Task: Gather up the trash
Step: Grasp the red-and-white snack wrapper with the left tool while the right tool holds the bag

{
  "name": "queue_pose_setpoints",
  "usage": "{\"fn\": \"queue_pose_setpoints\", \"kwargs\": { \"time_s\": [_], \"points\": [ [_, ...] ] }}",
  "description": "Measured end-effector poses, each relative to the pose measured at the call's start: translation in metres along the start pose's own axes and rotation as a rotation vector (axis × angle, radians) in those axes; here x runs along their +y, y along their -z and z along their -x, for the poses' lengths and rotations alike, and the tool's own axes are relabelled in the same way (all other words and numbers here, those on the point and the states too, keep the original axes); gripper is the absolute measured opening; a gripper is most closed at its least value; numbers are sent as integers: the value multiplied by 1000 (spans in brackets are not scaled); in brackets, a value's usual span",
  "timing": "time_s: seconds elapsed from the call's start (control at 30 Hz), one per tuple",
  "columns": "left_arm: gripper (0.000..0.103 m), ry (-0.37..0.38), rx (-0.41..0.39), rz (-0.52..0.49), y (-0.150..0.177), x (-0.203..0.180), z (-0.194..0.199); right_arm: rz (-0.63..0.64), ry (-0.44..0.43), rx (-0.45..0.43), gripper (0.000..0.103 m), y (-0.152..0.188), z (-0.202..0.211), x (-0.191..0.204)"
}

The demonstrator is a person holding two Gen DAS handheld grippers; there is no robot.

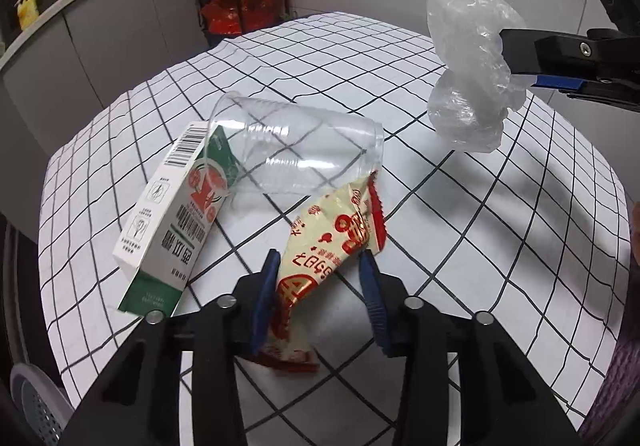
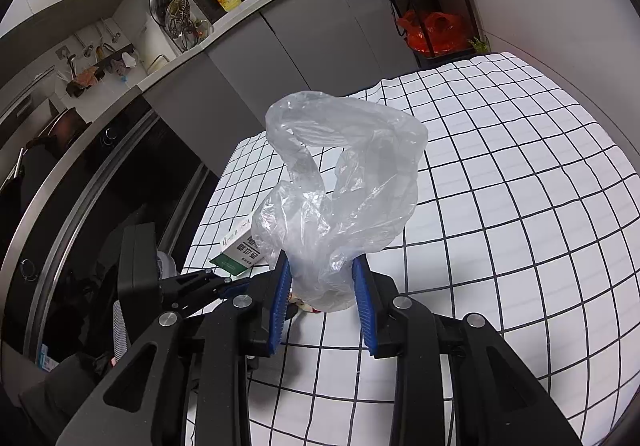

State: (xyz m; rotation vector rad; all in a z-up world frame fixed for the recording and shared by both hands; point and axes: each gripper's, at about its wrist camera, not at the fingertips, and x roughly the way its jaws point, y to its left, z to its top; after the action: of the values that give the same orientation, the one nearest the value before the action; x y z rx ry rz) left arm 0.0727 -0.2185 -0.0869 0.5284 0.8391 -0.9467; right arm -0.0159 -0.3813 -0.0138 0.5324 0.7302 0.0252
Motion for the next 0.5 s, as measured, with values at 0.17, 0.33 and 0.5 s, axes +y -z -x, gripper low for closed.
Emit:
{"fn": "queue_pose_setpoints", "kwargs": {
  "time_s": [0.17,0.33,0.5],
  "points": [
    [32,-70,-18,59,8,-2,15,10,7,0,30,1,-2,2],
    [31,-132,-69,135,19,1,47,31,15,6,30,3,-7,7],
    [31,-209,-135,213,28,8,89,58,20,17,30,9,-10,19]
  ]
}}
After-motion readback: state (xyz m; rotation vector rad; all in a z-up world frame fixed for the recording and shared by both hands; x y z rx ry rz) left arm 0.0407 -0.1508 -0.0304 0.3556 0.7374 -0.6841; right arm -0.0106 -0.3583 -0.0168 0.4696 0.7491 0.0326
